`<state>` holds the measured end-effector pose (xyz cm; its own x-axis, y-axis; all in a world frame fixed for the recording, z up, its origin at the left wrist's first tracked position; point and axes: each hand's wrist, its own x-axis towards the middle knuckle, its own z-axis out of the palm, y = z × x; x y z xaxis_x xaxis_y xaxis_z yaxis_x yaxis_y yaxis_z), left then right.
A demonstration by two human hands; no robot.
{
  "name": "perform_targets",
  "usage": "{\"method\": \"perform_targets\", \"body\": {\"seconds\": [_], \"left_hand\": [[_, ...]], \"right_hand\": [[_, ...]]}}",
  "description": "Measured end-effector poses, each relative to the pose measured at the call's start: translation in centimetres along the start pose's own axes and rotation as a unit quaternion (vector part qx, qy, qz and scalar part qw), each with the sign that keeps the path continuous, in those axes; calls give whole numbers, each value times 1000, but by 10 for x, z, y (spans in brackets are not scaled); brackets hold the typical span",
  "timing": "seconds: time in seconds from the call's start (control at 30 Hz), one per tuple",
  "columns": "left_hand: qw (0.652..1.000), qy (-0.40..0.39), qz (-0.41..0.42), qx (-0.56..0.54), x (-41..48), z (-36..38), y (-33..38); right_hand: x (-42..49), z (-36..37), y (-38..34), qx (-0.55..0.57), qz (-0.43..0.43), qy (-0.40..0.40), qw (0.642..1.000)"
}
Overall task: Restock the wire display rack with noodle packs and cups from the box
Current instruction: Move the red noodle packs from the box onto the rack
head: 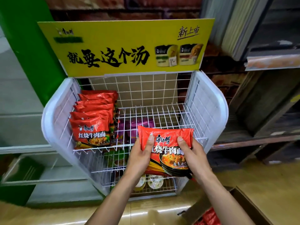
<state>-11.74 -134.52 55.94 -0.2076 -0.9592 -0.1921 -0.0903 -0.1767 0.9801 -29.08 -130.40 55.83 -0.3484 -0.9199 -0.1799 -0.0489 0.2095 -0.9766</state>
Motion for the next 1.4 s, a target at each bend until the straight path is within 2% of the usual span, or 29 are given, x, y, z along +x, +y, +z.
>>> {"method": "perform_targets", "body": {"seconds": [0.43,0.73,1.4], "left_hand": [[999,2,33,-9,32,-60,15],[998,29,45,20,53,-59,18],[991,128,37,26,142,-42,36]], "right_hand": [[27,63,-30,-7,-26,-20,999],[55,65,-32,-7,-24,-27,999],[176,67,-47,-37,-23,-110,993]]}}
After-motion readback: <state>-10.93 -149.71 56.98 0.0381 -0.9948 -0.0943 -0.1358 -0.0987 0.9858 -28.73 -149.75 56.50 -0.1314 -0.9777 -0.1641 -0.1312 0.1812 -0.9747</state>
